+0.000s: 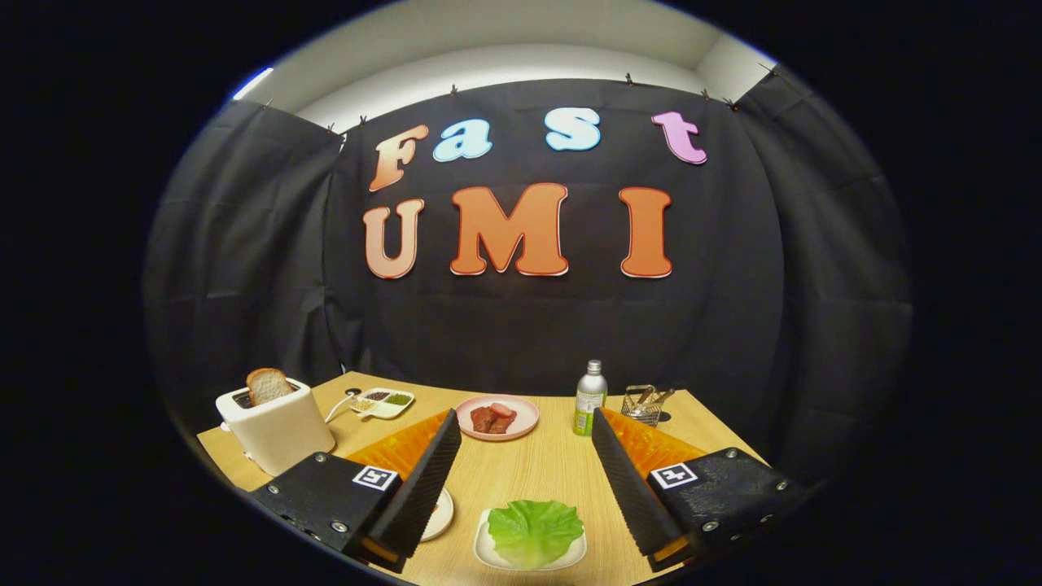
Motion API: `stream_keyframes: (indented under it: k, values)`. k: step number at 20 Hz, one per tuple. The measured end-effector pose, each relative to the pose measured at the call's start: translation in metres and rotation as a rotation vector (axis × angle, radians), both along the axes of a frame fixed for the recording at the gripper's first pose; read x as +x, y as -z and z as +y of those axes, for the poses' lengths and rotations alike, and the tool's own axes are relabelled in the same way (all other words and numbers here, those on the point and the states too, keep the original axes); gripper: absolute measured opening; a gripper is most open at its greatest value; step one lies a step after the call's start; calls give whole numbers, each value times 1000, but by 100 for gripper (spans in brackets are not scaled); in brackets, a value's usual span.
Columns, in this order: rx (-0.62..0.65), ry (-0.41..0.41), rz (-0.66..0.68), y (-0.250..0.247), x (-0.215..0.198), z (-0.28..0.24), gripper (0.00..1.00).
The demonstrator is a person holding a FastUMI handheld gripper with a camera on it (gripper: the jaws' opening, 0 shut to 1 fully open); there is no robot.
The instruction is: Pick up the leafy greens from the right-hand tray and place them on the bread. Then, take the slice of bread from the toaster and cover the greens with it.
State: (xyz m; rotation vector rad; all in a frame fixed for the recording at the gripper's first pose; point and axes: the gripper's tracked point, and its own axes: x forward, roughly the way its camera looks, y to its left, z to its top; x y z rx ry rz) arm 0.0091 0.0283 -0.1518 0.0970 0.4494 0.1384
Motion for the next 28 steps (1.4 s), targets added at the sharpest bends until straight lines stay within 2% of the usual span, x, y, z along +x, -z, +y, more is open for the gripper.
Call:
stream_keyframes:
  k: [8, 14, 18, 28]
  values:
    - [22, -74, 186, 68, -16, 20, 97]
    - [-28, -76, 324, 118, -26, 17, 98]
    - [-14, -112, 436, 159, -42, 21, 98]
    - [-69, -53, 634, 233, -62, 0, 97]
